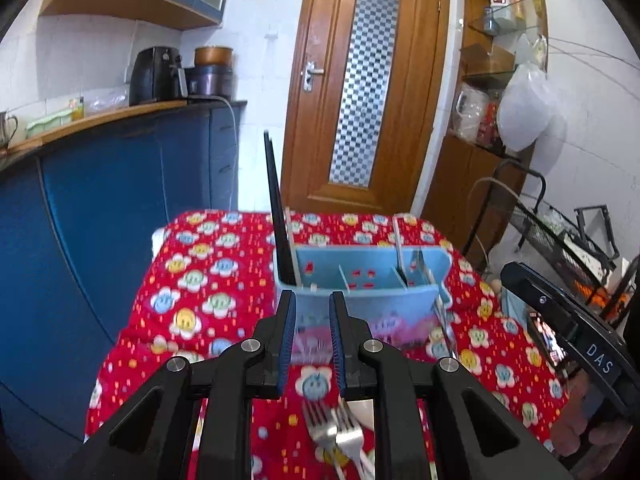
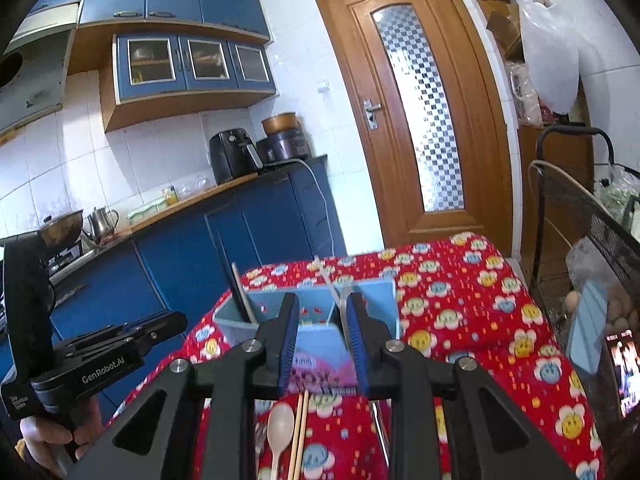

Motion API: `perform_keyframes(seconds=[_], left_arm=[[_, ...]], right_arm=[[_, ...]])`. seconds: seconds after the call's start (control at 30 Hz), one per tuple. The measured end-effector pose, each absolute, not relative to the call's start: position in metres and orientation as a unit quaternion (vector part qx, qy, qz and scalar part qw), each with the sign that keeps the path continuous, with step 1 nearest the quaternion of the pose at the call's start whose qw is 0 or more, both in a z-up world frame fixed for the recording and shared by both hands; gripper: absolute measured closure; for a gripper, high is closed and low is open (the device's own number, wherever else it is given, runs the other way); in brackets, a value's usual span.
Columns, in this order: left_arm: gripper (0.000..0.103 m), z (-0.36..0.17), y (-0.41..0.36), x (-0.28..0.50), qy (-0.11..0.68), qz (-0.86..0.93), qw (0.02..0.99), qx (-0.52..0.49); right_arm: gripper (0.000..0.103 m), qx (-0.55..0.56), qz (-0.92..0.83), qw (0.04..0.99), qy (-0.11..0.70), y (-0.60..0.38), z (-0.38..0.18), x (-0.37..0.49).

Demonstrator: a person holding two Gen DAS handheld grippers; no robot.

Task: Organize utensils
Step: 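Move both tools back over the remaining utensils, then grasp a silver knife with the right gripper while the left gripper grasps a silver fork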

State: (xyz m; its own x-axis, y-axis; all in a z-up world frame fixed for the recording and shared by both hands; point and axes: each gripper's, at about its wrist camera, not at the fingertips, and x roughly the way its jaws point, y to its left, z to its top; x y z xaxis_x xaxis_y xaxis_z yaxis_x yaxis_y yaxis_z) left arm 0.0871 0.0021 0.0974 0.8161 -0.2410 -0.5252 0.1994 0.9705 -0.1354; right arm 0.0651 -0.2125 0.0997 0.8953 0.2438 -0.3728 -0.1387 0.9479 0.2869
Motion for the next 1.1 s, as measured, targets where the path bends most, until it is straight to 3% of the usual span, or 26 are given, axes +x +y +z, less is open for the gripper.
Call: perform_keyframes(seconds=[0.77,1.1], left_arm=[[0.086,0.026,0.001,0.079,0.406,-0.124,0.905,-0.036],[0.073,-0.001,0.001,0.090,0.452,-0.138,0.880,-0.056]], right_arm=[[0.076,0.139,0.079,0.938,0.307,-0.219,0.043,0.030],[0.076,0.149,0.070,0.931,0.327,-0.228,0.027,0.031]])
